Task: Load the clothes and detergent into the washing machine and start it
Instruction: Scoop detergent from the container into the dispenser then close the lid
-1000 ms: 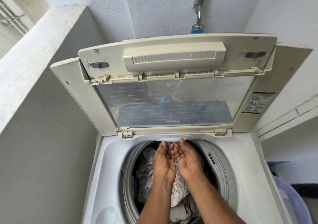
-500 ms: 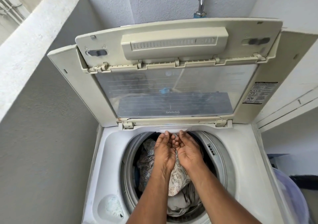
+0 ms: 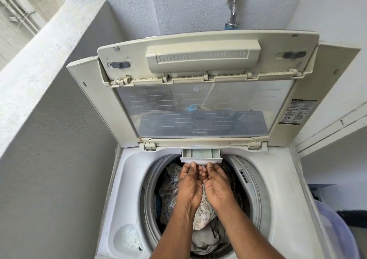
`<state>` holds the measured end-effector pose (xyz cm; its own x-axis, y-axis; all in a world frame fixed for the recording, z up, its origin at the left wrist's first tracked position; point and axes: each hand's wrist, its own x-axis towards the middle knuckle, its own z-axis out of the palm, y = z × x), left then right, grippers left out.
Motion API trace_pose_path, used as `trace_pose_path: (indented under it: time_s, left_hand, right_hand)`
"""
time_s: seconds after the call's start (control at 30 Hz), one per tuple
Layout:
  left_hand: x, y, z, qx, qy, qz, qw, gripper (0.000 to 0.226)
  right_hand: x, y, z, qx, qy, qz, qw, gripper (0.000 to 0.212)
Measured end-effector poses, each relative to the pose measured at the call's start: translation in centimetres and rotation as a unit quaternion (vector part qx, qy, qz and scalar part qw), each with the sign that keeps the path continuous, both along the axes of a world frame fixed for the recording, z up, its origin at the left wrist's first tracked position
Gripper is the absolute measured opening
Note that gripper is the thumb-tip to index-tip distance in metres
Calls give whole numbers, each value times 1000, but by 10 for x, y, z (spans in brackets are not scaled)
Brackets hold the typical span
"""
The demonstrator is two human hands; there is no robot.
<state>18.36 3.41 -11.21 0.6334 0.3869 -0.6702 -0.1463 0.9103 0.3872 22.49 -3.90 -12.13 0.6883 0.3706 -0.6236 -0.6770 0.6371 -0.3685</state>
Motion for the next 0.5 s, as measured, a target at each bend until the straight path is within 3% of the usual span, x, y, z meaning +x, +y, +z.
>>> trace_pose_path:
  time_s: [0.33, 0.5]
  left_hand:
    - [-13, -7, -2, 15, 5, 0, 1000, 3]
    - [-15, -7, -6, 26, 19, -3, 999, 16]
  right_hand:
    - [-10, -10, 1, -13, -8, 4, 1000, 12]
    - [-11, -13, 1, -18, -4, 2, 1000, 12]
